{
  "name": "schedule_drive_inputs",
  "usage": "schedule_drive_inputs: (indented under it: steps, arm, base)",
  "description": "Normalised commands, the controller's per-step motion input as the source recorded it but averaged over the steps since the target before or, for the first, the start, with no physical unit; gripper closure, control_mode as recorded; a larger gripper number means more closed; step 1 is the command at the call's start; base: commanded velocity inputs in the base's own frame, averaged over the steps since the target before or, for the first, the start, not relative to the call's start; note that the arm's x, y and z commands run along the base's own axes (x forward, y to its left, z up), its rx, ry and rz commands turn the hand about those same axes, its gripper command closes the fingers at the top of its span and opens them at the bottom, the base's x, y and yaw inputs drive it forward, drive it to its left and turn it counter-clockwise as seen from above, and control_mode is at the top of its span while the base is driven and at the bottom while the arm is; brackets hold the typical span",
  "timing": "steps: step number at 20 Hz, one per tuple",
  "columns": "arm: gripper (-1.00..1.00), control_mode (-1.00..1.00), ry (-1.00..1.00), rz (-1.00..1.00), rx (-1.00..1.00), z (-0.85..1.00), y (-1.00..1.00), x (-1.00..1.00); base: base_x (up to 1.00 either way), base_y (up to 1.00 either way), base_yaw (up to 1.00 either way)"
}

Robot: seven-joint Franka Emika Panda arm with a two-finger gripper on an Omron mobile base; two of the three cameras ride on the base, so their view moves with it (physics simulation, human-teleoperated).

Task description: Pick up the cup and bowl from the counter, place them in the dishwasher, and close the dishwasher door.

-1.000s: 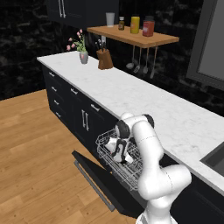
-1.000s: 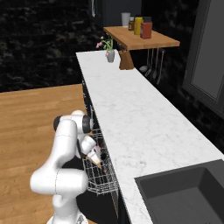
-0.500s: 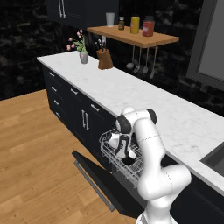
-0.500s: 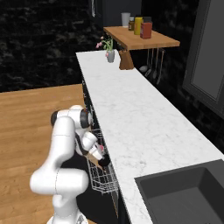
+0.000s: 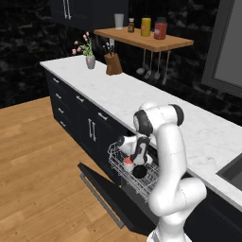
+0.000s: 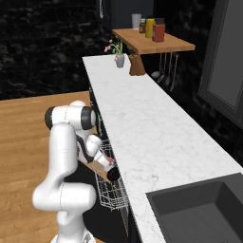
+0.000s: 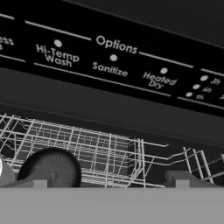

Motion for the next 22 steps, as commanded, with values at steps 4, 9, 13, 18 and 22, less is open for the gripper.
schedule_drive_inputs:
  steps: [4, 9, 13, 18, 22]
  arm:
    - [-1.00, -1.00, -0.24, -0.08, 0.03, 0.26, 0.75, -1.00]
    - [-1.00, -1.00, -0.23, -0.18, 0.08, 0.10, 0.92, -1.00]
    - [-1.00, -1.00, -0.19, -0.26, 0.11, 0.00, 0.84, -0.89]
    - [-1.00, -1.00, -0.21, -0.28, 0.12, -0.06, 0.80, -0.72]
    - [-1.00, -1.00, -0.08, -0.15, 0.01, -0.33, 0.54, -0.08]
  base:
    - [0.00, 0.00, 0.00]
    - [0.00, 0.00, 0.00]
    - [0.00, 0.00, 0.00]
    - [0.00, 0.00, 0.00]
    - [0.00, 0.00, 0.00]
